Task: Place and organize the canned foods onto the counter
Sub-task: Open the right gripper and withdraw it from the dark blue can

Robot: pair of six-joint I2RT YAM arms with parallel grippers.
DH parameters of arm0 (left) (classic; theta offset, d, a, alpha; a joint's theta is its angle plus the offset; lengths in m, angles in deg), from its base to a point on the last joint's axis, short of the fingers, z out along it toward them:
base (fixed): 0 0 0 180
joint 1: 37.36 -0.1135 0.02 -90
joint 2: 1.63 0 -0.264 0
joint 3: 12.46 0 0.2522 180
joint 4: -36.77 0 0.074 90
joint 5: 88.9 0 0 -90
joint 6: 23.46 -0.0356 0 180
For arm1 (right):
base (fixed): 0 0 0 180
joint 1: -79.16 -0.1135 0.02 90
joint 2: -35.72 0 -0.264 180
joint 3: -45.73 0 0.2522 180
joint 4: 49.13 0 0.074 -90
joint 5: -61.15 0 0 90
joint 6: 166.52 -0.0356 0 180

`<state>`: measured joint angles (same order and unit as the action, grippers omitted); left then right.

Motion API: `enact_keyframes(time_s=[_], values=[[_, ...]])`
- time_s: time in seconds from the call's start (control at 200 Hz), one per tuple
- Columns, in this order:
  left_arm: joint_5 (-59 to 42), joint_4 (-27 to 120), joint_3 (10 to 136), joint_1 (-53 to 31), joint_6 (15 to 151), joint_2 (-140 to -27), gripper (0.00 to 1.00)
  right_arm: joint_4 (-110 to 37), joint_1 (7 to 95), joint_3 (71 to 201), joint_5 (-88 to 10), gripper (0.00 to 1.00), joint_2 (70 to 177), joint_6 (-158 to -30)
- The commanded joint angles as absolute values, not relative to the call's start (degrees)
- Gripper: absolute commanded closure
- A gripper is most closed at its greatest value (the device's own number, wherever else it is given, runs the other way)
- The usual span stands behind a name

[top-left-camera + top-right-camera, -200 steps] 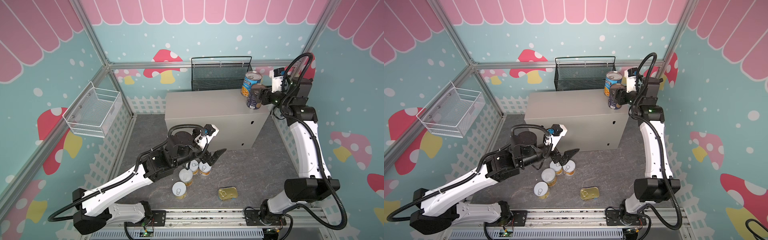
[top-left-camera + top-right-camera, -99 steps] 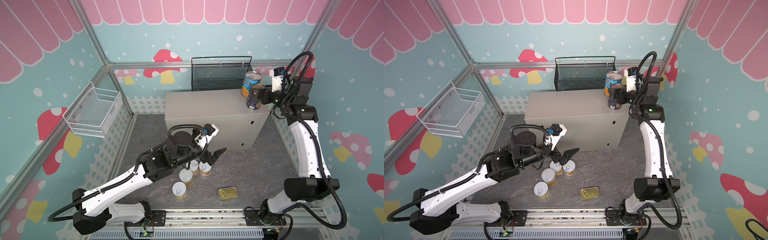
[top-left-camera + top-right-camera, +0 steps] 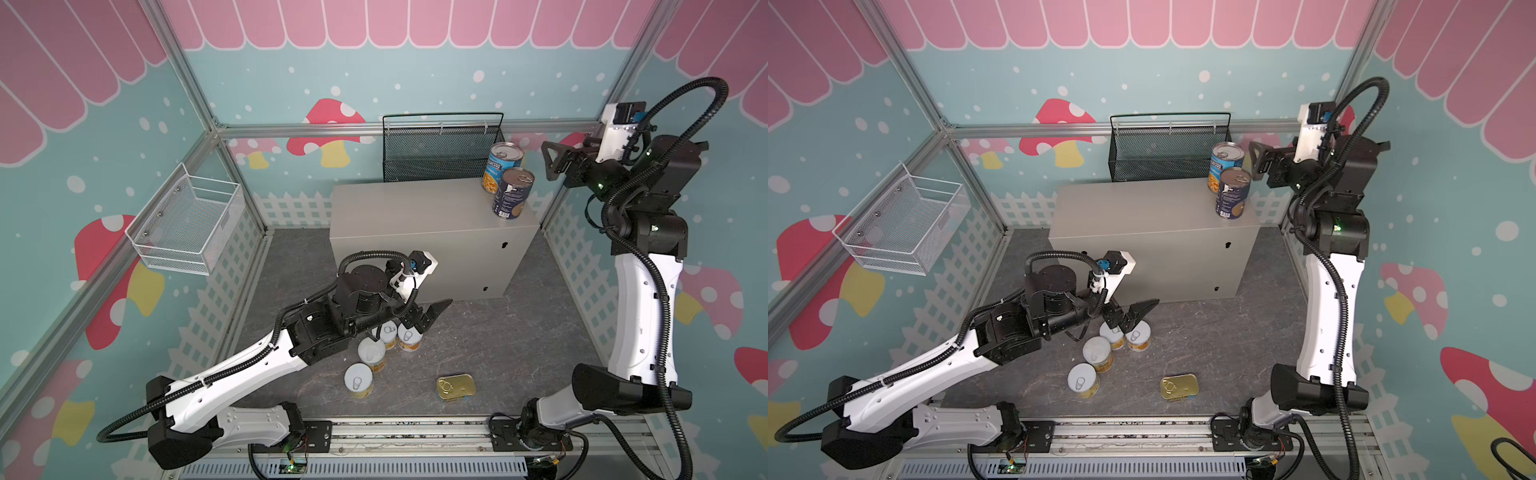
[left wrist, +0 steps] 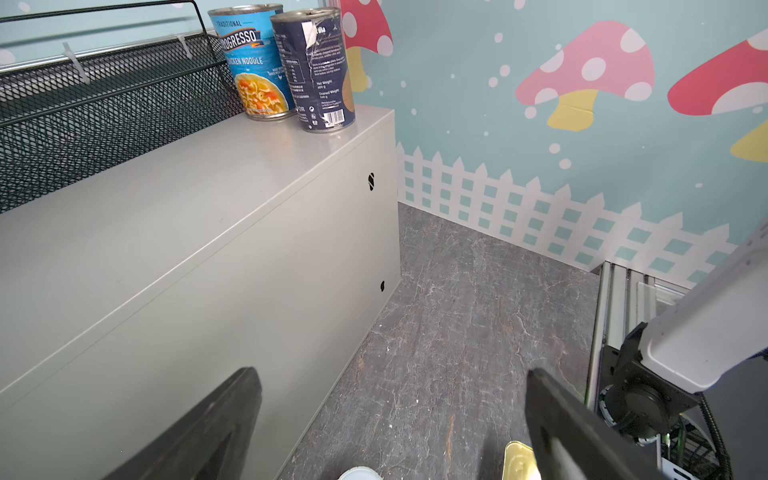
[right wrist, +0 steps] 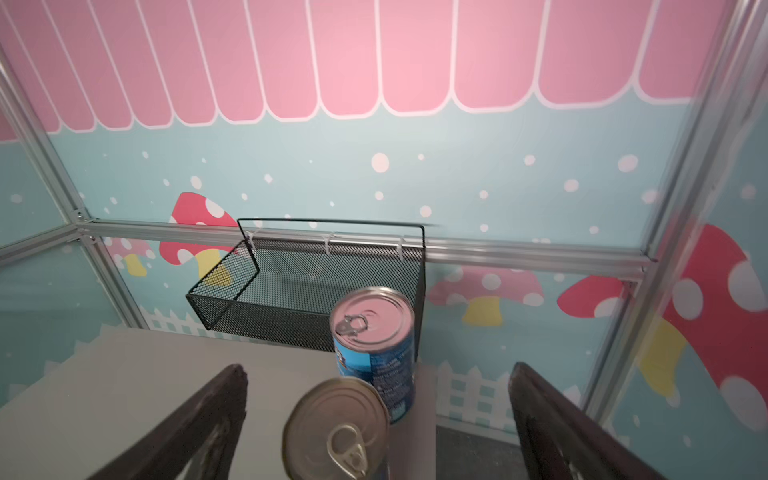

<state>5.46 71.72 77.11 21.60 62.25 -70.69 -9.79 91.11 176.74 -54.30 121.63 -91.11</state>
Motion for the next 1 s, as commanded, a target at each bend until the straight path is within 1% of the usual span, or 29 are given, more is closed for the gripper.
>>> enact_keyframes(time_s=[0.0, 0.215, 0.43, 0.645, 0.996], values=[[5.2, 73.7, 79.1, 21.9, 63.2, -70.4, 0.01, -17.3, 94.4, 168.9, -59.1, 0.01, 117.4, -96.0], [6.5, 74.2, 79.5, 22.1, 65.4, -70.8, 0.01, -20.2, 97.2, 157.4, -59.6, 0.01, 111.8, -95.9], [8.0, 74.3, 79.1, 22.8, 67.2, -70.7, 0.01, -24.0, 100.7, 148.8, -63.5, 0.01, 109.7, -96.0], [9.1, 74.3, 78.8, 23.1, 67.6, -70.4, 0.01, -24.7, 101.0, 146.7, -67.4, 0.01, 112.4, -94.1], [10.2, 74.4, 78.3, 23.4, 67.7, -70.0, 0.01, -24.0, 101.0, 145.1, -69.4, 0.00, 117.0, -91.8]])
